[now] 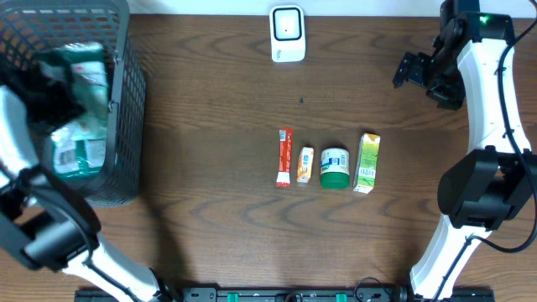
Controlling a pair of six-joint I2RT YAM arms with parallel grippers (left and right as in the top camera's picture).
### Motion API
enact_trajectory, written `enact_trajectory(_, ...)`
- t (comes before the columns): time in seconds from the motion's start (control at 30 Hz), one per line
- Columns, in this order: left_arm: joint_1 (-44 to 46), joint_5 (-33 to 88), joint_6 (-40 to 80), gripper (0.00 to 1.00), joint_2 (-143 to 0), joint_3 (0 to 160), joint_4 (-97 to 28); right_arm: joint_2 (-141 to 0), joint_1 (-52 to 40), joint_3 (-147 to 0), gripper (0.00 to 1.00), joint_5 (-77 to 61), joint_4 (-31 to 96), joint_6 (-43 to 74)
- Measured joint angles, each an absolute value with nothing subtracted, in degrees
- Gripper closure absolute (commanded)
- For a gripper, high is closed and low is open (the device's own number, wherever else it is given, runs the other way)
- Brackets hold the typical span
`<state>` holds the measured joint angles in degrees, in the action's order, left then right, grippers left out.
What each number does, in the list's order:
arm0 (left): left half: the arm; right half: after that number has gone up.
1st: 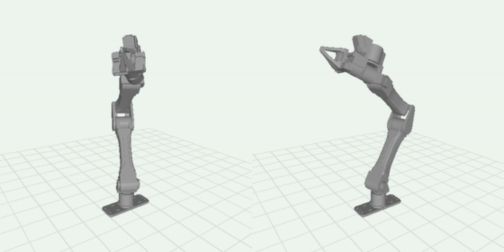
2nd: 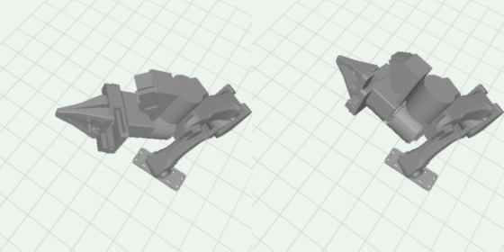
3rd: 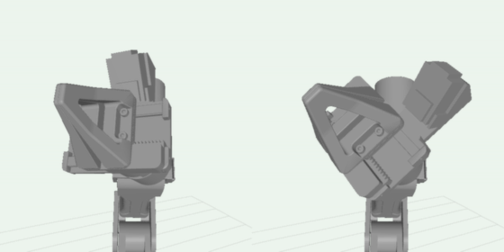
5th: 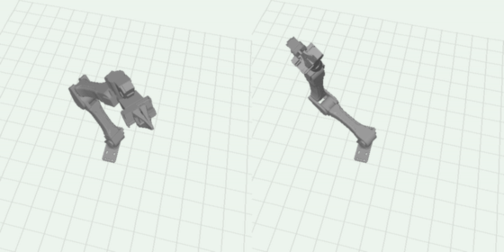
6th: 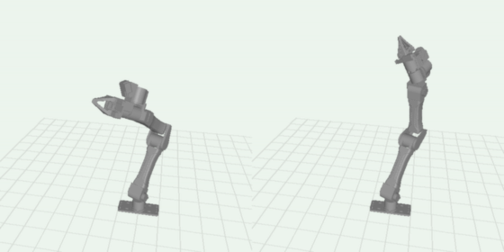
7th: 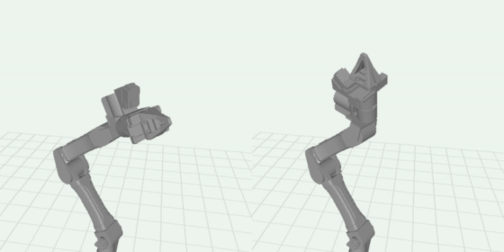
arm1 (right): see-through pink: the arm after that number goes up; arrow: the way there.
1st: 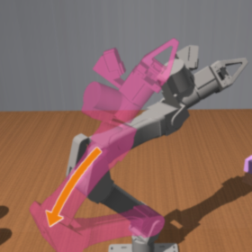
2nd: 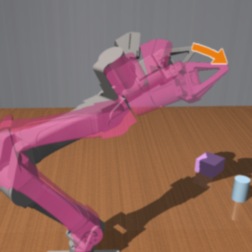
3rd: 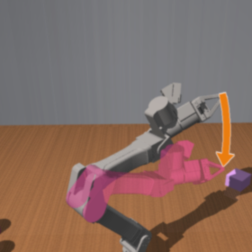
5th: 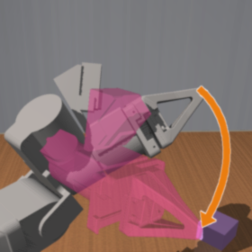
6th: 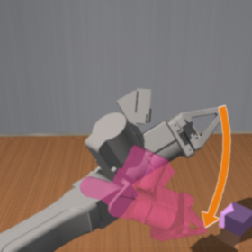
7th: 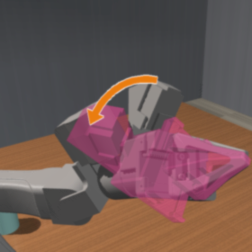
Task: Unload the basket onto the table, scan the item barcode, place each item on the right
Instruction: 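Reach the left gripper into the basket and grasp the green wipes pack, then lift the green wipes pack out of the basket with the left gripper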
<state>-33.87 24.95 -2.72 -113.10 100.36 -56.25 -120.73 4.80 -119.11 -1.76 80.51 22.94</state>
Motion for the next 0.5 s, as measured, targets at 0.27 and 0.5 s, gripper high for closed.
enact_trajectory(0.27,-38.54,24.93,2.15,0.93,-105.25,100.66,-50.24,-120.73,4.80,-119.11,0.01,-1.76,80.51,22.94)
enact_trajectory(0.5,-38.63,25.21,6.33,0.93,-90.85,100.71,-40.84,-120.73,4.80,-119.11,0.01,-1.76,80.51,22.94)
